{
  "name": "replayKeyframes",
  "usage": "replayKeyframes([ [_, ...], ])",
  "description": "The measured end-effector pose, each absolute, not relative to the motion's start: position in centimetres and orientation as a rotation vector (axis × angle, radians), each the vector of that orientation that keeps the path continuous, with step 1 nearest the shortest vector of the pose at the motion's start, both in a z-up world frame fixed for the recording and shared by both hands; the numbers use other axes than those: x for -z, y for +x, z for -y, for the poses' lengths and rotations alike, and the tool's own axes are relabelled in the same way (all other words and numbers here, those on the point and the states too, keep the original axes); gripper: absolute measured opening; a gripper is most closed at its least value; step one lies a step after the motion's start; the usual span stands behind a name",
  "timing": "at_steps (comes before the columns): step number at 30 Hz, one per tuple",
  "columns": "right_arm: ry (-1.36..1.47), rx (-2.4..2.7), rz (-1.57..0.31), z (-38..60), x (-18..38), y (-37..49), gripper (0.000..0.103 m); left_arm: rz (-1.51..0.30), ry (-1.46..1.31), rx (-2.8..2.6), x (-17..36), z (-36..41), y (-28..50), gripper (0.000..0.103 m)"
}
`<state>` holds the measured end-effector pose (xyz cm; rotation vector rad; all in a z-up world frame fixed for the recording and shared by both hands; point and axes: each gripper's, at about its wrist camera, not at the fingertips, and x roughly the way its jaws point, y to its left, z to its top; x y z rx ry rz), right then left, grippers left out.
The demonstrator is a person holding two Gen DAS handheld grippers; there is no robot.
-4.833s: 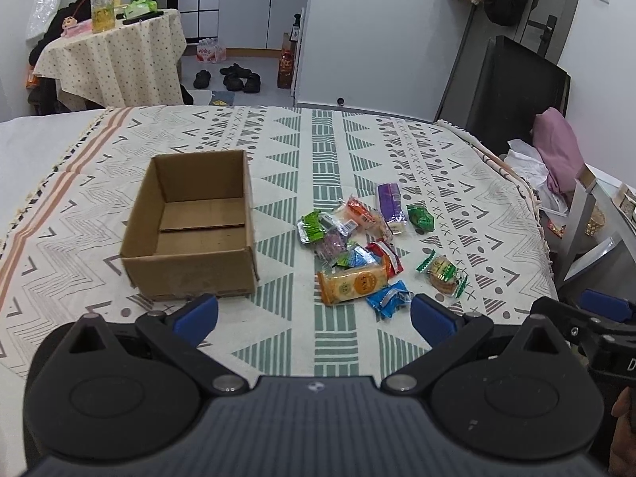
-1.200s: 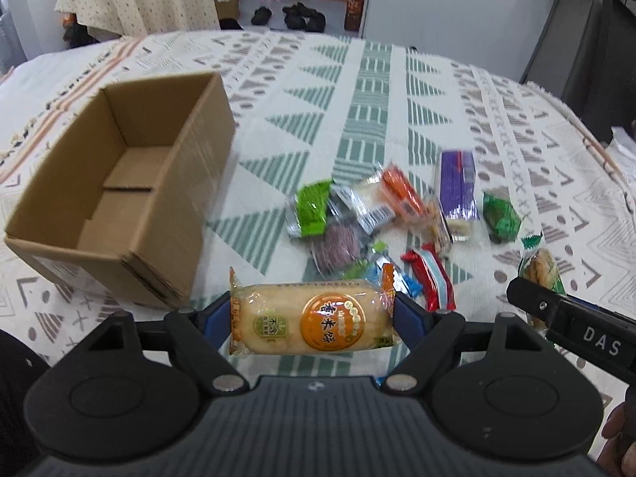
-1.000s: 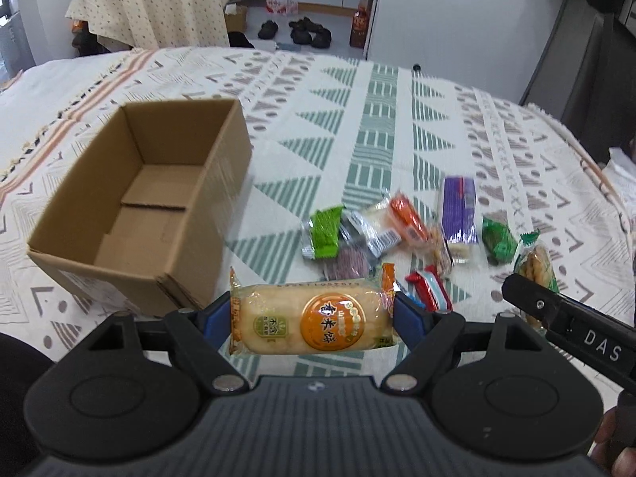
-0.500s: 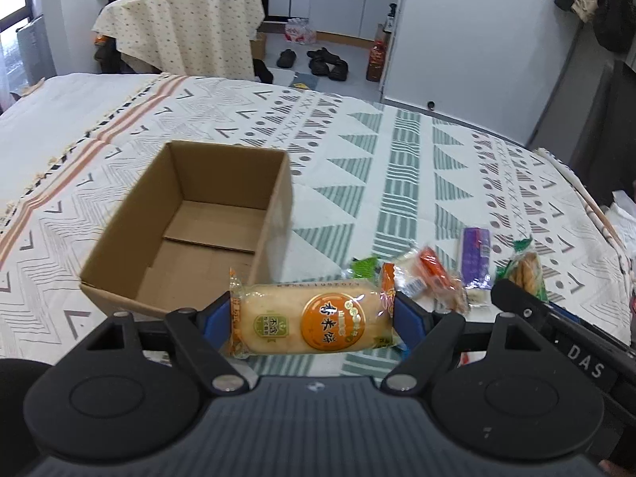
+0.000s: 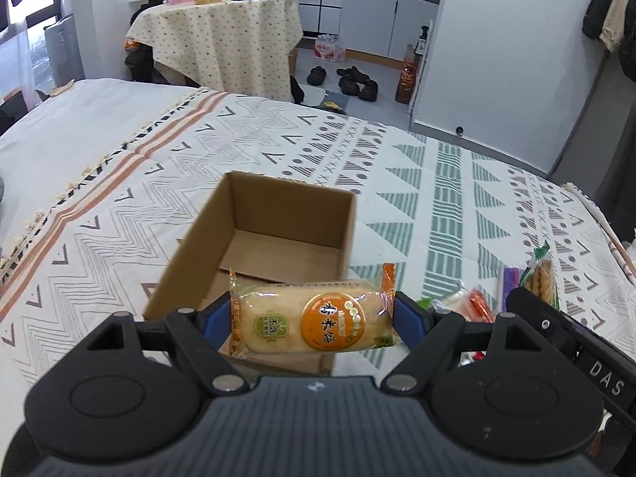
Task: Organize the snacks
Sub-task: 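Carry both held packets over the open cardboard box, then open both grippers to drop the packets into the box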
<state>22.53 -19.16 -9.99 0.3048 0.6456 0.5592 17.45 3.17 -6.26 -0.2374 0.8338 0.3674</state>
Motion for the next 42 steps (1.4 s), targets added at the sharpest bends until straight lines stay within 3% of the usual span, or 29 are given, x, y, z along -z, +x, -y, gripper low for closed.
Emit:
replayKeyframes([
  [25,0.27,-0.653,-0.665,12.6,10.7,22.8,0.05,-0.907,-0.37,-0.409,10.7,-11.3,20.3,0.081],
  [42,0.253,-0.729,-0.661,8.6,10.0,22.8,0.05,-0.949,-0.352,-0.443,9.1,-13.3,18.5,0.087],
])
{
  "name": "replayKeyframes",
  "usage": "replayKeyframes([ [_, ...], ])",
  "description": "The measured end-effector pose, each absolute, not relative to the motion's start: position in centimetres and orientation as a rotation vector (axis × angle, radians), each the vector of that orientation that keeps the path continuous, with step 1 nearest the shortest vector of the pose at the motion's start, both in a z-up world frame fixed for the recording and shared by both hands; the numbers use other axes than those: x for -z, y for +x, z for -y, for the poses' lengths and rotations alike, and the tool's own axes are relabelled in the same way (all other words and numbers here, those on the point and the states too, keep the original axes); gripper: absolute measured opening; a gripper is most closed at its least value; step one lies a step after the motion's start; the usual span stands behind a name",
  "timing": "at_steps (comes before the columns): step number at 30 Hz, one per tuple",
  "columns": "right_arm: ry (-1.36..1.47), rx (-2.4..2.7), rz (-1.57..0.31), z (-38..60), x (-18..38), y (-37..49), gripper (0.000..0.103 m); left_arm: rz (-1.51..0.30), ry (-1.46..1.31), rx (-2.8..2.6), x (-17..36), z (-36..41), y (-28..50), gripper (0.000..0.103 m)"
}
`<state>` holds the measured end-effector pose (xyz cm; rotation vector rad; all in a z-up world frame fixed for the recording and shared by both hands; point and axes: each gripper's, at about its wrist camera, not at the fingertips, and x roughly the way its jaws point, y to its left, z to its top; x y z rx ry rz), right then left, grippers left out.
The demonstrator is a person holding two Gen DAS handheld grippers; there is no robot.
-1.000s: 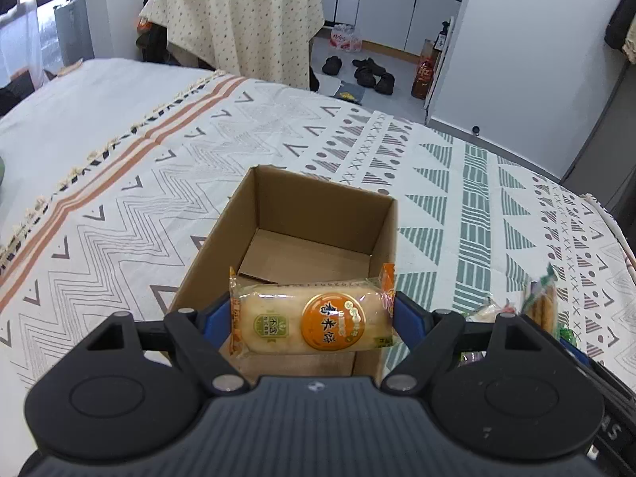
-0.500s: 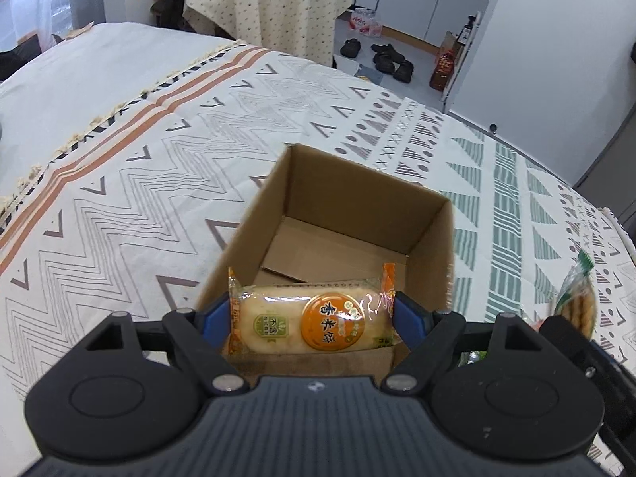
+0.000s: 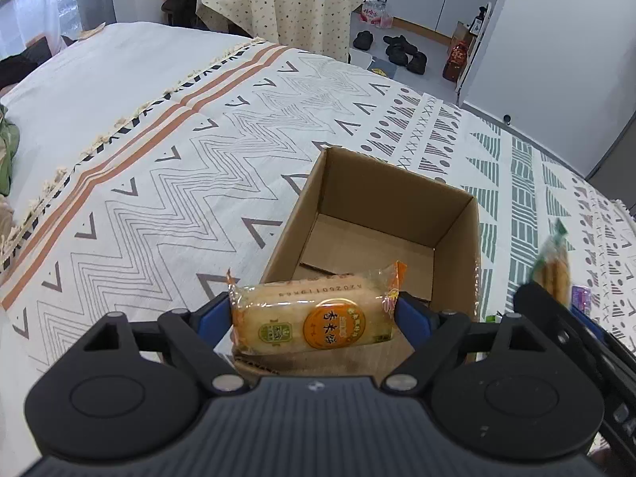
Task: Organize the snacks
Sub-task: 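Open both grippers to drop the packets into the box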
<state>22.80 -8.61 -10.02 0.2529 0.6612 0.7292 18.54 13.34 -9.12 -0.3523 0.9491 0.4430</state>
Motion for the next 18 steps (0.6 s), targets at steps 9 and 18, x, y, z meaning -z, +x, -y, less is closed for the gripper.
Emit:
replayKeyframes([
  [9,0.283,-0.746,-0.661,7.5,11.3,22.9,0.05,-0.892,-0.376,-0.403,8.5,-13.7,17.6,0.096],
  [18,0.268,-0.763,-0.64,7.4,10.6,22.2,0.082,-0.896,-0.358,-0.453,7.3,-13.7,15.8,0.099],
])
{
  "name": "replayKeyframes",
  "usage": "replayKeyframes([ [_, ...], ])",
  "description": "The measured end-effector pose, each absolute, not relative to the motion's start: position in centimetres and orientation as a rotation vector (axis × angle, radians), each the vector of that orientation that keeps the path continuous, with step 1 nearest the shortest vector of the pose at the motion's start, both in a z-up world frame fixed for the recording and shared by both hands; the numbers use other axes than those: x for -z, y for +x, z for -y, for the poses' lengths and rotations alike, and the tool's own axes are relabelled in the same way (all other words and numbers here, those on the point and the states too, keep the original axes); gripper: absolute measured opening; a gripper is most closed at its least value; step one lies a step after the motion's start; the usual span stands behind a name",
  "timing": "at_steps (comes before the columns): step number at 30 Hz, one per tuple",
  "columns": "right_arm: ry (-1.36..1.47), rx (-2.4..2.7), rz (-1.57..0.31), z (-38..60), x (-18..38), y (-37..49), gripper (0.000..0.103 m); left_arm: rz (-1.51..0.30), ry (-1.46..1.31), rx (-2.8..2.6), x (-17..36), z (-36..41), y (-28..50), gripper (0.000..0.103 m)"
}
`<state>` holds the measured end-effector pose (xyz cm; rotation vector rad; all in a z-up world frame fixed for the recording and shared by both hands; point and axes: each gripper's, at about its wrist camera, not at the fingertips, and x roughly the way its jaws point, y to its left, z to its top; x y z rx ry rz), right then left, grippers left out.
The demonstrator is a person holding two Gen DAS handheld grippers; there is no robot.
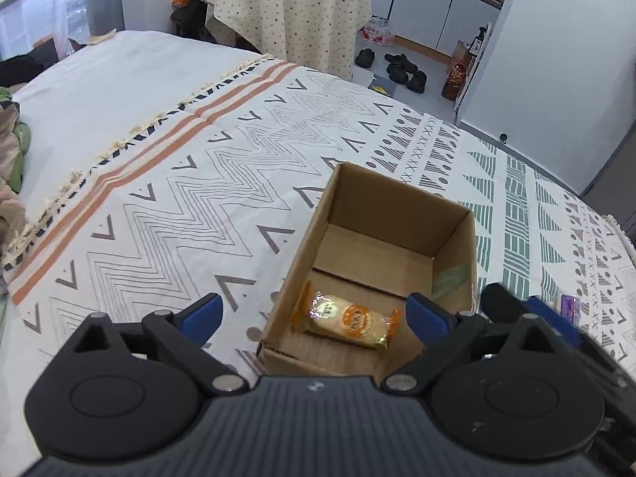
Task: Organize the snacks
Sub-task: 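Open both grippers to drop the packets into the box, then withdraw both grippers from the box back toward the snack pile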
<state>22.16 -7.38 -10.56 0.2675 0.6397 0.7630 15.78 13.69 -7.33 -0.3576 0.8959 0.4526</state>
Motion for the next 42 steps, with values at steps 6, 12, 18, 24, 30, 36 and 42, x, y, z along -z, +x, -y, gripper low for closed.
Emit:
replayKeyframes([
  [6,0.3,-0.752,-0.625,9.3,9.6,21.5,0.09,-0.887,-0.36,-0.47,6.8,-13.2,15.3,0.099],
  [12,0.314,-0.713,-0.641,12.5,9.0,20.7,0.09,-0.858,-0.376,-0.466,5.4,-12.4,14.7,0.101],
  [18,0.322,-0.675,-0.665,15.5,8.0,20.2,0.091,-0.821,-0.367,-0.468,3.7,-11.4,13.8,0.103],
  [24,0.328,-0.627,-0.677,18.7,7.4,19.8,0.094,-0.82,-0.37,-0.436,3.3,-9.6,13.1,0.103],
  [30,0.297,-0.566,-0.679,21.3,7.4,18.7,0.099,-0.813,-0.348,-0.397,3.7,-7.2,12.6,0.103],
  [36,0.299,-0.5,-0.647,24.2,7.1,17.2,0.103,-0.825,-0.304,-0.341,3.8,-4.3,12.5,0.103],
  [42,0.279,-0.464,-0.624,26.0,7.1,16.1,0.103,-0.773,-0.296,-0.286,3.2,-1.5,11.6,0.103],
])
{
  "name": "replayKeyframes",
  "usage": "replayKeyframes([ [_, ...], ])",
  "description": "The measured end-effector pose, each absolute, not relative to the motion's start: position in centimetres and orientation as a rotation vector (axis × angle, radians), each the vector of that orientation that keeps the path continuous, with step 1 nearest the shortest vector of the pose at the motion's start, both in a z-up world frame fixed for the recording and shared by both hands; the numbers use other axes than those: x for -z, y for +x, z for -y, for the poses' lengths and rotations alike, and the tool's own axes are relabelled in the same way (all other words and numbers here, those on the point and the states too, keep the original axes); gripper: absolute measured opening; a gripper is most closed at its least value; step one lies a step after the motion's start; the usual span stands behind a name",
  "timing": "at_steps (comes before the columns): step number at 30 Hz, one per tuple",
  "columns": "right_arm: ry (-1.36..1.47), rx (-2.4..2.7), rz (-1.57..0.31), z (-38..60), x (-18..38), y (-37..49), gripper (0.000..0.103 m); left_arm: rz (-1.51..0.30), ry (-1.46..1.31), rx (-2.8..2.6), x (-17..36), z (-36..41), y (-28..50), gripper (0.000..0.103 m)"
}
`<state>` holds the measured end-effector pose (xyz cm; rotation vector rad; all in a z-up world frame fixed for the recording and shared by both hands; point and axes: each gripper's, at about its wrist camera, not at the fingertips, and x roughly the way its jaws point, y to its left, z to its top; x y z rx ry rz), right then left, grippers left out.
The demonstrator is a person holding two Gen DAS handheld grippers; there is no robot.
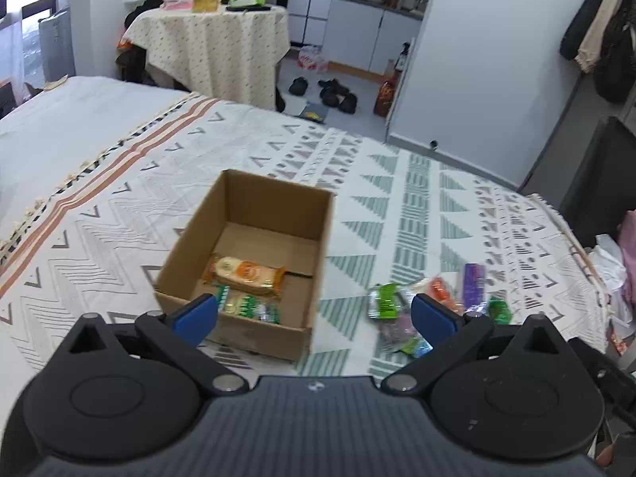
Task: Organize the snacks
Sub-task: 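Withdraw both grippers from the box back toward the snack pile, then grasp a blue candy with the right gripper while the left grasps a blue-green packet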
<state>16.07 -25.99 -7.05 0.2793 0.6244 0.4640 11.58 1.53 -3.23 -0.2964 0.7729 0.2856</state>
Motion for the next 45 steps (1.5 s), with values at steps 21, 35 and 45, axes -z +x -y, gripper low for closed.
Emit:
replayKeyframes([
  [21,0.252,-0.462,-0.633,29.1,8.3,13.8,0.103,-0.743,-0.29,-0.274,3.8,3.8,9.5,0.103],
  [35,0.254,-0.434,-0.742,29.4,10.1,14.5,0.101,-0.825,-0.256,-0.232,6.6,5.9,11.0,0.102],
  [45,0.349,-0.432,-0.904,29.2,13.0,16.4,0.086,-0.872,-0.288,-0.161,9.5,6.1,13.4,0.094],
])
